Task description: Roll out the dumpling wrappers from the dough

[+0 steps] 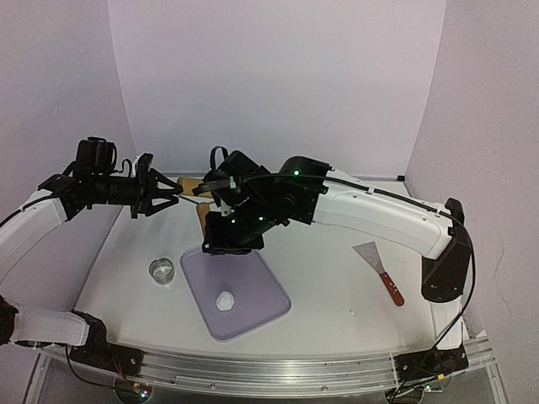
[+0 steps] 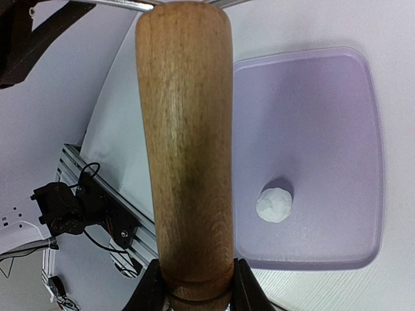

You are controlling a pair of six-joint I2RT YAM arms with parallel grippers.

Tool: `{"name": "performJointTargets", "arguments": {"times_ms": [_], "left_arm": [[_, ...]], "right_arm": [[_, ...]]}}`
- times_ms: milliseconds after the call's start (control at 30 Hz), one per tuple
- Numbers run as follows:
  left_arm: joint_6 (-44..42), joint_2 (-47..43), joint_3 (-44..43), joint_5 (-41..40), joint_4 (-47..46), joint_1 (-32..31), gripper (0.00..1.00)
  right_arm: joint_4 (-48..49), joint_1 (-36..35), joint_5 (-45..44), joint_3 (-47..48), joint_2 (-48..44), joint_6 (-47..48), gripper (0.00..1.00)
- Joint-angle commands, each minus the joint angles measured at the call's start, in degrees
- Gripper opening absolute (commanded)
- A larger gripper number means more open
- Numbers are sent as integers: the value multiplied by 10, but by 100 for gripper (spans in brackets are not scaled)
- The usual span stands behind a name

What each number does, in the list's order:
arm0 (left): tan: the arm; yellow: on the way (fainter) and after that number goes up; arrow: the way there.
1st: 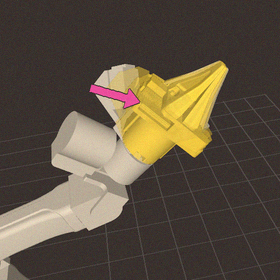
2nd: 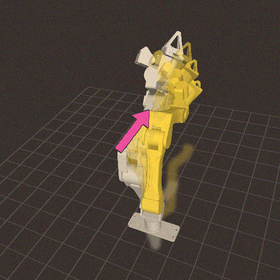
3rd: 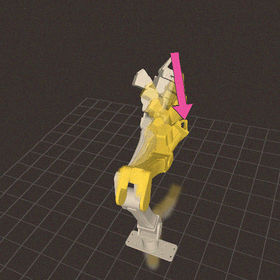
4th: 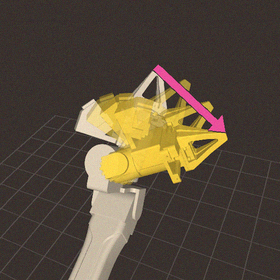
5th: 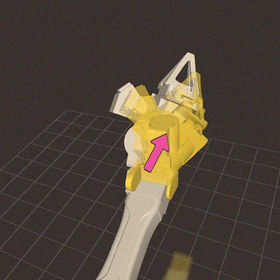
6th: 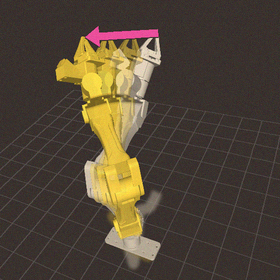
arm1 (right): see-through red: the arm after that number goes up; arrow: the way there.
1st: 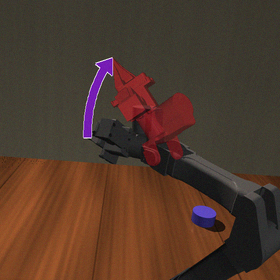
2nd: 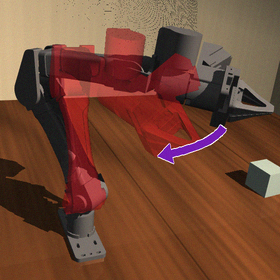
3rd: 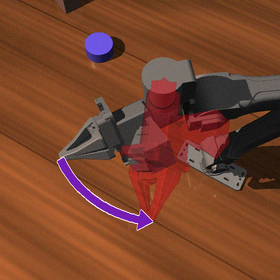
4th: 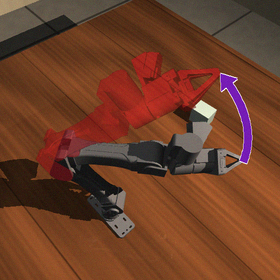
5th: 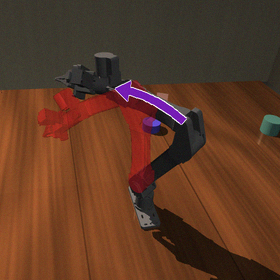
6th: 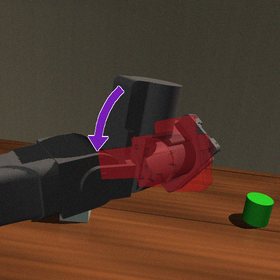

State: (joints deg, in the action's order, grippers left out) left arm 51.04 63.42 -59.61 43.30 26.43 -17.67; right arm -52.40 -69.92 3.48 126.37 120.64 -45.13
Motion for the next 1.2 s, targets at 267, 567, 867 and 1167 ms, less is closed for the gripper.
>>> {"name": "performJointTargets", "arguments": {"times_ms": [267, 567, 867, 1167], "left_arm": [[-9, 22, -28, -14, -24, -13, 8], [-9, 31, -28, -35, -22, -34, 0], [4, 14, -48, -88, 0, -37, 0], [24, -8, -51, -118, 1, -37, 0]], "right_arm": [[-7, -8, -35, 42, -20, 8, 0], [-17, -9, -62, 62, -16, 11, 0], [-13, -9, -85, 39, -24, 22, 46], [20, -8, -142, -30, -69, -14, 87]]}}
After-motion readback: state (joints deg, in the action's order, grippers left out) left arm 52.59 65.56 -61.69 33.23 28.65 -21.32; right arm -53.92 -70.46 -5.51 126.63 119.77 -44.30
